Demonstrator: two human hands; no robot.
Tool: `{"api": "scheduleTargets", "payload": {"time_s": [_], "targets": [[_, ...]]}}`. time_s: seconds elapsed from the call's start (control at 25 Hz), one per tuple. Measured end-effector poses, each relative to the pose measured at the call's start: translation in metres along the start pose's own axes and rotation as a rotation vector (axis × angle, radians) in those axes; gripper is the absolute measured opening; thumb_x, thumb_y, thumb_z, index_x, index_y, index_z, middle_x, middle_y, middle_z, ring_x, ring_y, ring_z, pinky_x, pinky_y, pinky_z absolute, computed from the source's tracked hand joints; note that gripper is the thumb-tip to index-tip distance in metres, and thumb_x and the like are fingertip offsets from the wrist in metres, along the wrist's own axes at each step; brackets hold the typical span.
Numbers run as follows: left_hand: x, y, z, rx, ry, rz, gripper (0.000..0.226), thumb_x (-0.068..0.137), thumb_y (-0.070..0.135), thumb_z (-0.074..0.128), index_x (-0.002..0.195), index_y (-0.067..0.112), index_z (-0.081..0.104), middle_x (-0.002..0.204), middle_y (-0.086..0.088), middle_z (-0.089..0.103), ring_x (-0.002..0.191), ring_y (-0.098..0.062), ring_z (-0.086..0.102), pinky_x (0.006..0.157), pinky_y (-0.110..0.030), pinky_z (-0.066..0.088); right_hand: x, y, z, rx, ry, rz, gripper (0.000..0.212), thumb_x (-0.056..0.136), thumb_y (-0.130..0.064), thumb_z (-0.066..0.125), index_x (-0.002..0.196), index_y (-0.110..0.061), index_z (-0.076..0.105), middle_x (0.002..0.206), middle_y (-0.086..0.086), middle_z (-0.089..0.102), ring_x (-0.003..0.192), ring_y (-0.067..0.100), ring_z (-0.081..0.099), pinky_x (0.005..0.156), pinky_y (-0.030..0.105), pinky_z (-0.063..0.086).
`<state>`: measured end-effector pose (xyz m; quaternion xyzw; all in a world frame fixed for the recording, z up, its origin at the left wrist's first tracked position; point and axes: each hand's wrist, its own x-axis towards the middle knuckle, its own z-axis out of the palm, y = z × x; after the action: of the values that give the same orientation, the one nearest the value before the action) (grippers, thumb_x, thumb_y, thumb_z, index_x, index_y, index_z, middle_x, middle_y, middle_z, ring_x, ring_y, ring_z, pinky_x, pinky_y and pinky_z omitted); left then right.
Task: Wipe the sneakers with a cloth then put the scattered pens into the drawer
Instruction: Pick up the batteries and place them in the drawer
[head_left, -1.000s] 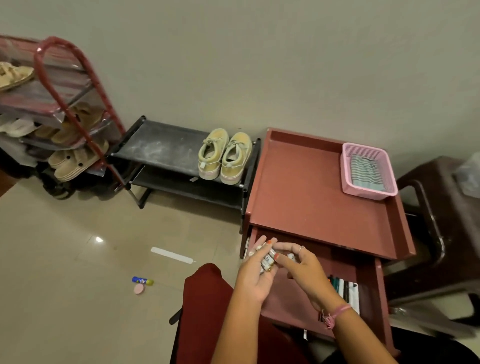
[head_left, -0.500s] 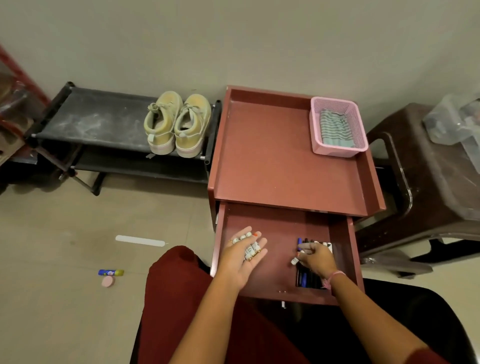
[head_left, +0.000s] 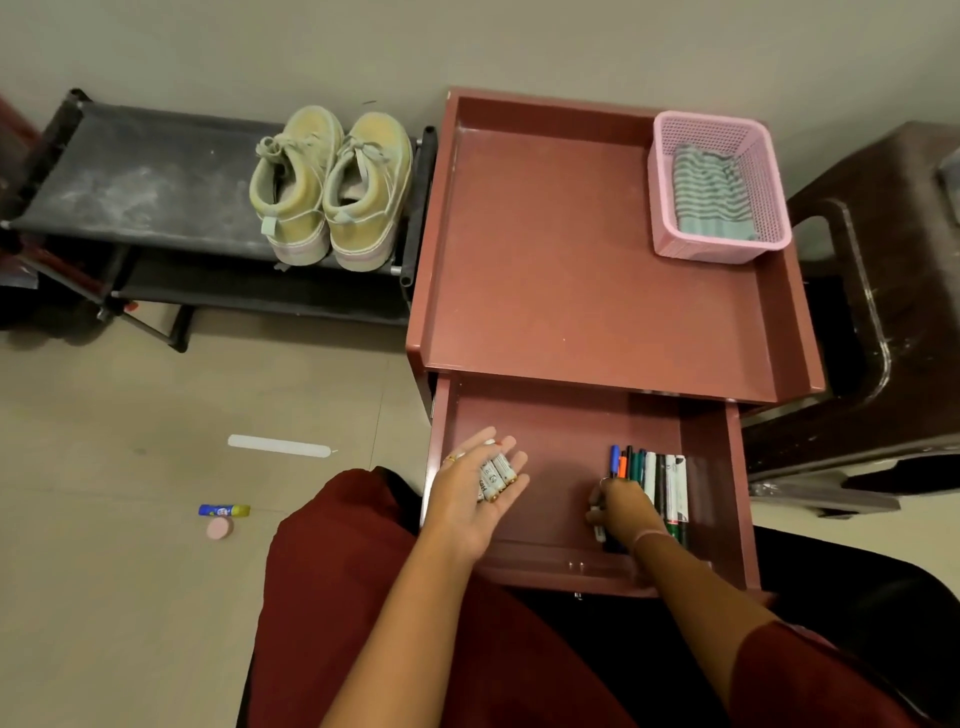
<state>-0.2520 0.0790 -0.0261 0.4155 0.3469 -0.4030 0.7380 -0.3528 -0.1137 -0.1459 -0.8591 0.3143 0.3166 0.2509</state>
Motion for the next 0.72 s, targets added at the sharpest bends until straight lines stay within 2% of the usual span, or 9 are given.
{"api": "scheduleTargets", "payload": {"time_s": [0.12, 0.24, 0.28, 0.36, 0.4, 0.48, 0.6, 0.72], "targets": [[0.002, -0.001, -0.001, 0.019, 0.005, 0.002, 0.022, 0.091, 0.001, 0.058, 0.109, 0.013, 0.064, 0.11, -0.014, 0.07, 0.103, -0.028, 0.067, 0.089, -0.044, 0.053, -0.001, 0.008, 0.006, -0.069, 0.05, -0.004, 0.018, 0.081, -0.015, 0.071, 0.095, -0.005, 0.067, 0.115, 0.012, 0.054, 0.098, 0.028, 0.062, 0.086, 0.033, 0.051], [0.001, -0.002, -0.001, 0.061, -0.012, -0.01, 0.021, 0.092, 0.002, 0.056, 0.109, 0.013, 0.064, 0.111, -0.013, 0.07, 0.103, -0.028, 0.067, 0.093, -0.046, 0.052, -0.006, 0.011, 0.001, -0.092, 0.028, 0.003, 0.021, 0.08, -0.018, 0.073, 0.098, -0.009, 0.068, 0.117, 0.009, 0.048, 0.102, 0.026, 0.059, 0.093, 0.036, 0.049], [0.001, -0.003, -0.001, 0.084, -0.024, -0.015, 0.021, 0.093, 0.003, 0.055, 0.109, 0.013, 0.064, 0.111, -0.012, 0.07, 0.102, -0.028, 0.067, 0.093, -0.047, 0.051, -0.008, 0.01, -0.002, -0.004, 0.061, -0.014, 0.019, 0.08, -0.017, 0.073, 0.097, -0.01, 0.068, 0.114, 0.009, 0.051, 0.1, 0.024, 0.059, 0.094, 0.035, 0.049], [0.0, -0.005, -0.001, 0.151, -0.062, -0.023, 0.023, 0.094, 0.003, 0.053, 0.11, 0.014, 0.064, 0.112, -0.012, 0.07, 0.102, -0.028, 0.068, 0.093, -0.046, 0.051, -0.019, -0.001, -0.014, 0.439, 0.105, -0.008, 0.005, 0.085, -0.016, 0.069, 0.088, -0.012, 0.068, 0.097, 0.006, 0.064, 0.09, 0.021, 0.061, 0.084, 0.032, 0.052], [-0.001, -0.006, 0.0, 0.192, -0.081, -0.028, 0.024, 0.094, 0.003, 0.053, 0.111, 0.015, 0.065, 0.112, -0.011, 0.07, 0.102, -0.027, 0.068, 0.092, -0.044, 0.052, -0.028, -0.011, -0.024, 0.734, 0.034, 0.02, 0.009, 0.089, -0.02, 0.064, 0.089, -0.012, 0.069, 0.094, 0.005, 0.067, 0.088, 0.02, 0.061, 0.078, 0.029, 0.053], [-0.003, -0.01, 0.002, 0.293, -0.116, -0.043, 0.025, 0.093, 0.003, 0.055, 0.112, 0.016, 0.066, 0.111, -0.01, 0.07, 0.1, -0.025, 0.069, 0.089, -0.042, 0.053, -0.045, -0.028, -0.04, 1.181, -0.259, 0.003, 0.028, 0.095, -0.032, 0.053, 0.108, -0.012, 0.067, 0.107, 0.008, 0.069, 0.096, 0.022, 0.064, 0.083, 0.031, 0.054], [-0.007, -0.015, 0.004, 0.408, -0.158, -0.082, 0.026, 0.093, 0.005, 0.058, 0.113, 0.019, 0.067, 0.112, -0.007, 0.068, 0.102, -0.022, 0.067, 0.086, -0.04, 0.055, -0.058, -0.042, -0.048, 1.316, -0.527, -0.122, 0.041, 0.099, -0.041, 0.038, 0.125, -0.019, 0.06, 0.118, 0.005, 0.066, 0.104, 0.022, 0.063, 0.094, 0.041, 0.05], [-0.007, -0.016, 0.004, 0.425, -0.156, -0.075, 0.025, 0.093, 0.006, 0.059, 0.113, 0.019, 0.066, 0.111, -0.006, 0.07, 0.102, -0.023, 0.068, 0.085, -0.039, 0.055, -0.051, -0.042, -0.037, 1.387, -0.533, -0.104, 0.036, 0.1, -0.03, 0.04, 0.125, -0.013, 0.059, 0.112, 0.009, 0.064, 0.095, 0.02, 0.063, 0.09, 0.04, 0.051]]}}
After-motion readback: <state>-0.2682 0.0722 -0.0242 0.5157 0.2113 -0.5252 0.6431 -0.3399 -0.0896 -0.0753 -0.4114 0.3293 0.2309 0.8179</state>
